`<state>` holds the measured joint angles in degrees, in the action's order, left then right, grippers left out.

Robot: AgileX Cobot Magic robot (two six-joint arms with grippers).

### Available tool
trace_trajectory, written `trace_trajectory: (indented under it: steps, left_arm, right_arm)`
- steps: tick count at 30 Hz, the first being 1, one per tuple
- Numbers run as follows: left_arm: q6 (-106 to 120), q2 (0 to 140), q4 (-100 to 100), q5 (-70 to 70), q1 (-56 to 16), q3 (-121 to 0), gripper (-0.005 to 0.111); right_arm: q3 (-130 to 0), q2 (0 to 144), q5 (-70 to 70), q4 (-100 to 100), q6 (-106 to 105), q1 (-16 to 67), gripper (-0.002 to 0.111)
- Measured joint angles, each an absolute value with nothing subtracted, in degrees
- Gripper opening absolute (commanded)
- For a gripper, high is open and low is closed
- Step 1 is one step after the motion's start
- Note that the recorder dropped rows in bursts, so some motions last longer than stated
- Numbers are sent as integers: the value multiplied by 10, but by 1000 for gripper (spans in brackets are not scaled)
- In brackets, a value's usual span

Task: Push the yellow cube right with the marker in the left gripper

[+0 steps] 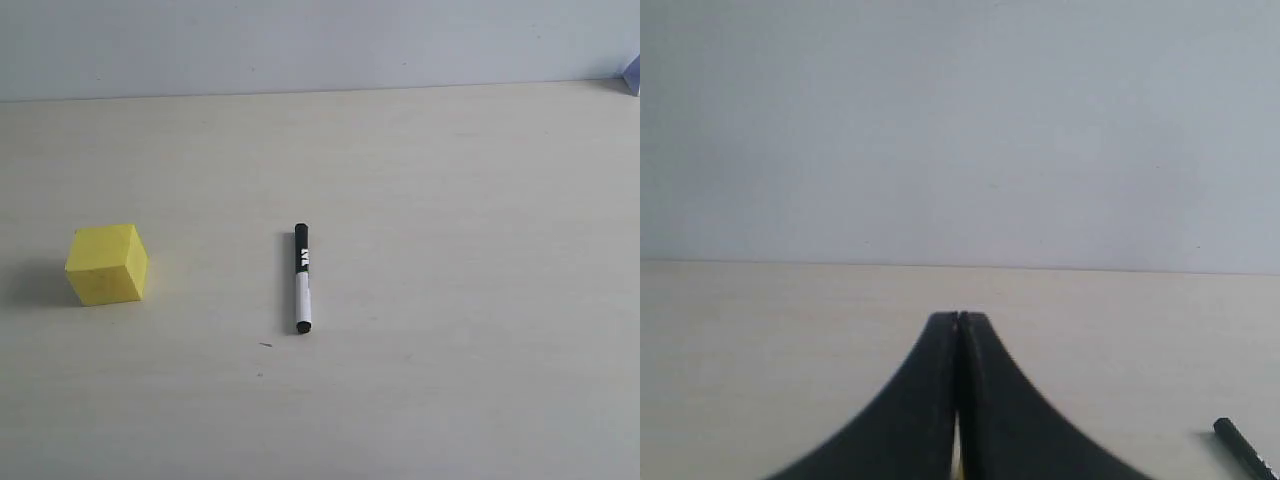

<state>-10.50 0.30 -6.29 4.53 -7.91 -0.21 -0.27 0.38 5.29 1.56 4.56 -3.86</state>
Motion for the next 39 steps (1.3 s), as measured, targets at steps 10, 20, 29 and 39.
trace_trajectory:
  steps: [10, 20, 29, 39]
  left_arm:
    - [-105, 3, -63, 45, -79, -2, 2]
    - [-113, 3, -63, 44, -79, -2, 2]
    - [-172, 3, -63, 44, -79, -2, 2]
    - [-181, 3, -63, 44, -79, -2, 2]
  right_arm:
    - [-3, 4, 53, 16, 47, -39, 0]
    - [-3, 4, 53, 16, 47, -39, 0]
    - [-3, 4, 53, 16, 47, -39, 0]
    - [-3, 4, 53, 16, 47, -39, 0]
